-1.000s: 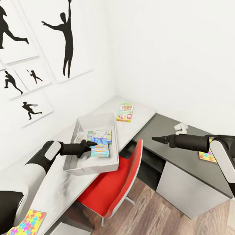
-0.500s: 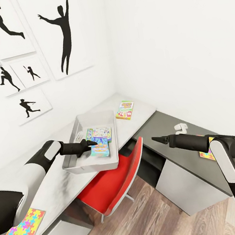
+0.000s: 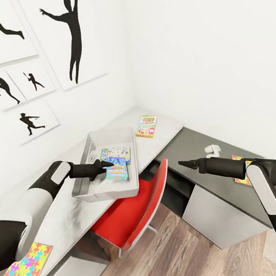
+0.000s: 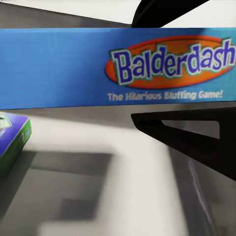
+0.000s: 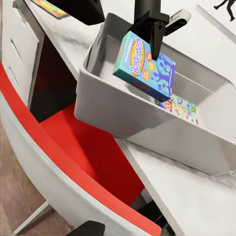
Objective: Put all the toys in the child's room - the three board games (two on the bed and one on the table), the two jigsaw puzzles on the table, and the tennis ball on the table - inside the toy box on the table in the child's room.
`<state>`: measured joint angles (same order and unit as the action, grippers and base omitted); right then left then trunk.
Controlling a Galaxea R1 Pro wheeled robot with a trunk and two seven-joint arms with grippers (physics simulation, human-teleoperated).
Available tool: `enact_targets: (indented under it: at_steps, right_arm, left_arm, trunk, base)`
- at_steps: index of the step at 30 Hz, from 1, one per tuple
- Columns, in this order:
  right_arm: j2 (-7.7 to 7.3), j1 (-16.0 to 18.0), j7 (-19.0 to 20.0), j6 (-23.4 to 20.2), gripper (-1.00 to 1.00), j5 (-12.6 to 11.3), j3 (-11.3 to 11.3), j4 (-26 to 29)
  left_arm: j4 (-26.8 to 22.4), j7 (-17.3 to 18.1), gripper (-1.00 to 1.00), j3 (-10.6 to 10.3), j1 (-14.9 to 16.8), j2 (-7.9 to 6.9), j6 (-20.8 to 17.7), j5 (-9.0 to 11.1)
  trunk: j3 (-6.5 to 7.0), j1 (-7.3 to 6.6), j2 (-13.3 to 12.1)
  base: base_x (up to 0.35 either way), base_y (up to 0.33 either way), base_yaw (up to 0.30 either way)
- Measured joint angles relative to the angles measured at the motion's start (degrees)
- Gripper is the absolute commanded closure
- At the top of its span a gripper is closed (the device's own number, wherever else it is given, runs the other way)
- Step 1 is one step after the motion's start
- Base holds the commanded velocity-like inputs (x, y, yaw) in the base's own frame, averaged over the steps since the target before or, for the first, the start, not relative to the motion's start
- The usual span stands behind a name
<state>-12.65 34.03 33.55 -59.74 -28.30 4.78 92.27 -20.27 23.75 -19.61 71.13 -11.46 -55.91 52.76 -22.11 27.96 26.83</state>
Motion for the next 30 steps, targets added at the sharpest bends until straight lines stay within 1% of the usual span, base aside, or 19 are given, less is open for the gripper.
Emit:
enact_targets:
  at_steps: [8,30]
  right_arm:
    - [-0.01,-0.04,0.0,0.0,-1.0,0.0,0.0,0.0]
    - [-0.08,-0.07,0.0,0.0,-1.0,0.01,0.19,0.0]
  left_arm:
    - [-0.02,0.37,1.0,-0.02,0.45,-0.02,-0.02,-0.03]
    - [0.04,0.46,1.0,-0.2,0.49,0.07,-0.01,-0.22]
  trunk:
    - [-0.74,0.0,0.0]
    - [-2.76,0.0,0.0]
  base:
    - [0.0,0.0,0.0]
    - [0.0,0.0,0.0]
